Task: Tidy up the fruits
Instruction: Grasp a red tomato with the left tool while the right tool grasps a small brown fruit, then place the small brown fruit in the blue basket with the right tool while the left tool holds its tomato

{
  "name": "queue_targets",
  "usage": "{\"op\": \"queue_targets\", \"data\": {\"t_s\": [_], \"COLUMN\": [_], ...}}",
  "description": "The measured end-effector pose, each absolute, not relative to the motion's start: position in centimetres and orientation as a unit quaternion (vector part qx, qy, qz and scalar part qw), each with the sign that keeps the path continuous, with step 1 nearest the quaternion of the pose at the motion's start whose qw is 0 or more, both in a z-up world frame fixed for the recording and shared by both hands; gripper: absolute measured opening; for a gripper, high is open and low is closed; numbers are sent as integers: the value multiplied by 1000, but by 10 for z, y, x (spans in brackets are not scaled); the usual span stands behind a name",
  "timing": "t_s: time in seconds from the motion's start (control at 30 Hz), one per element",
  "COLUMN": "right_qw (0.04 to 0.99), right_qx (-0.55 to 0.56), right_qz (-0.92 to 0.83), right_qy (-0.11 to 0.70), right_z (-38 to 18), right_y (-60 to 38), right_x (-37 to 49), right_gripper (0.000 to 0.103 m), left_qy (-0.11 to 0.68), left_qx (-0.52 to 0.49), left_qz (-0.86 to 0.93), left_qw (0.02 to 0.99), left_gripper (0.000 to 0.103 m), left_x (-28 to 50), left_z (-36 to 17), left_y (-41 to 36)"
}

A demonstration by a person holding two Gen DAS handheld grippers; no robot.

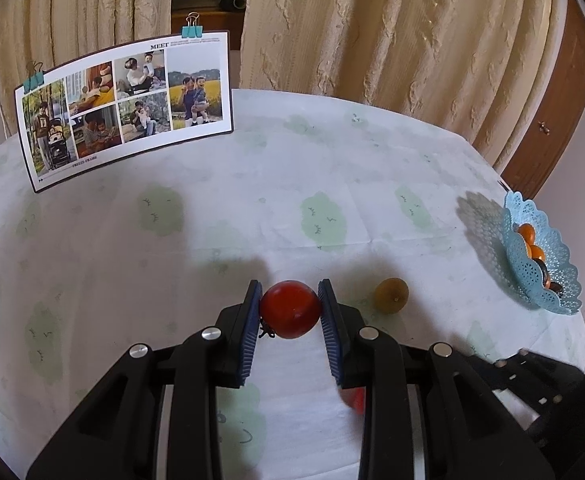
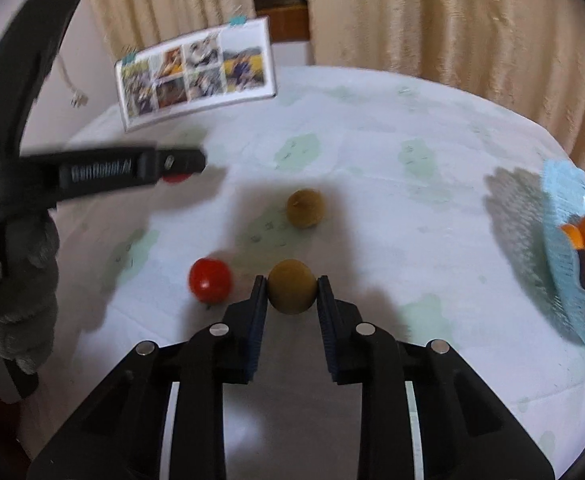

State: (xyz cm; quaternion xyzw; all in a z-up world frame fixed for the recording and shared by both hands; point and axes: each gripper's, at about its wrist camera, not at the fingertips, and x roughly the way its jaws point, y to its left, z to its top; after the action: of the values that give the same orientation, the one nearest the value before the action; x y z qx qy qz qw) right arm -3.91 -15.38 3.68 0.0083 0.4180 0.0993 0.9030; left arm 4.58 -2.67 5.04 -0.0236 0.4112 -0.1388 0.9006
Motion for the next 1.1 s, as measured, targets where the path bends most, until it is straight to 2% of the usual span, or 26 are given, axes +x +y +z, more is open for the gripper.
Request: {"op": "queue_targets", "data": {"t_s": [0.5,1.1], "right_qw": [938,927], "right_qx": [118,185], "right_qz": [-37,-156], "right_qy": [325,287], "right_z": [87,80], "right_y": [-270,-372], "right_x": [-81,-116], "right_gripper": [26,26], "left_qy": [401,387], "left_qx": [-10,7], "left_qz": [-147,-167], "left_qw": [904,907], "left_gripper": [29,29], "left_x": [38,24], "left_z": [57,76], "left_y": [-40,-75]}}
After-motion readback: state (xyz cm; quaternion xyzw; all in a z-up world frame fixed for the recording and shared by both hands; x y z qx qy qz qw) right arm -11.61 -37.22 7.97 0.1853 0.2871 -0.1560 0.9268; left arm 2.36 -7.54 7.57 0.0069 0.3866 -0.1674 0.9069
